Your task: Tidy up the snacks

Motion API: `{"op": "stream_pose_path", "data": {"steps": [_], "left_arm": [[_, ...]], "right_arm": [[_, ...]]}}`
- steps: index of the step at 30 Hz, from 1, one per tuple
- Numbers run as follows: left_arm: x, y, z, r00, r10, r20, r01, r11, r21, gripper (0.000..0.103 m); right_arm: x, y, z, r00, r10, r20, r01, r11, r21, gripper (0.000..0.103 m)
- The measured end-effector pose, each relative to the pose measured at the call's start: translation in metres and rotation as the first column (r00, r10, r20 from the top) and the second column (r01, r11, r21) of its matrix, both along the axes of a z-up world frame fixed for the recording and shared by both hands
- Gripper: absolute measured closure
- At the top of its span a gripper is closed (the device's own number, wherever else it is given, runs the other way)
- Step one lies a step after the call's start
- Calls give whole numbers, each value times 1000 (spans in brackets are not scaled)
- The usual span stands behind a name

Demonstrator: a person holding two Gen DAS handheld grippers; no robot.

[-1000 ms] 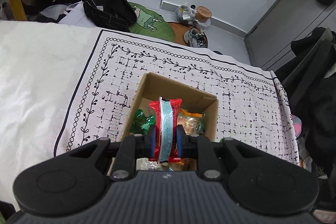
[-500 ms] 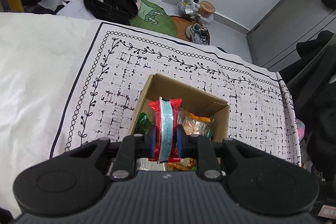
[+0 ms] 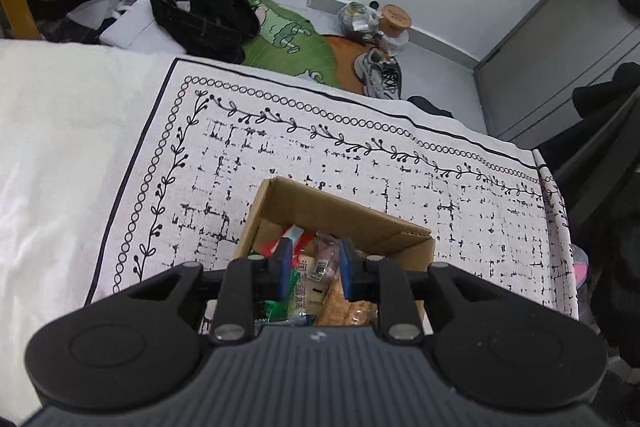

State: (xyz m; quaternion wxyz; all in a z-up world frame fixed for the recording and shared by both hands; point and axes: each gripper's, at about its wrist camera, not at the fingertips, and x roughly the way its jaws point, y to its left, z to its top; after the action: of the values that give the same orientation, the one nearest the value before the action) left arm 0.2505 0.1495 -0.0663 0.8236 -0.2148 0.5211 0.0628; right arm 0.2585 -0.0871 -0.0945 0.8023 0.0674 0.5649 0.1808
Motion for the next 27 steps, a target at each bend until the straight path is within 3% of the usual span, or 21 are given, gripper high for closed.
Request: {"op": "stream_pose_path", "data": {"steps": [5, 13, 17, 20, 27], "left_arm": [[-6, -3, 0, 1000, 1, -16, -1, 1000, 11, 71], [-24, -9, 11, 1000, 4, -25, -3, 999, 45, 39], [-34, -15, 18, 999, -13, -29, 15, 998, 65, 32], [-42, -21, 21, 999, -30, -31, 32, 997, 71, 29], [-62, -36, 34, 997, -79, 14, 77, 991, 111, 3]], "right_arm": [[0, -5, 1, 1000, -10, 1, 10, 1000, 6, 49], [-9, -16, 13, 999, -24, 31, 23, 1000, 20, 38], [-15, -25, 18, 998, -47, 48, 47, 999, 16, 32], [-20, -33, 23, 995, -69, 69, 68, 997, 20, 23], [-36, -53, 34, 984, -128, 124, 125, 992, 34, 4]]}}
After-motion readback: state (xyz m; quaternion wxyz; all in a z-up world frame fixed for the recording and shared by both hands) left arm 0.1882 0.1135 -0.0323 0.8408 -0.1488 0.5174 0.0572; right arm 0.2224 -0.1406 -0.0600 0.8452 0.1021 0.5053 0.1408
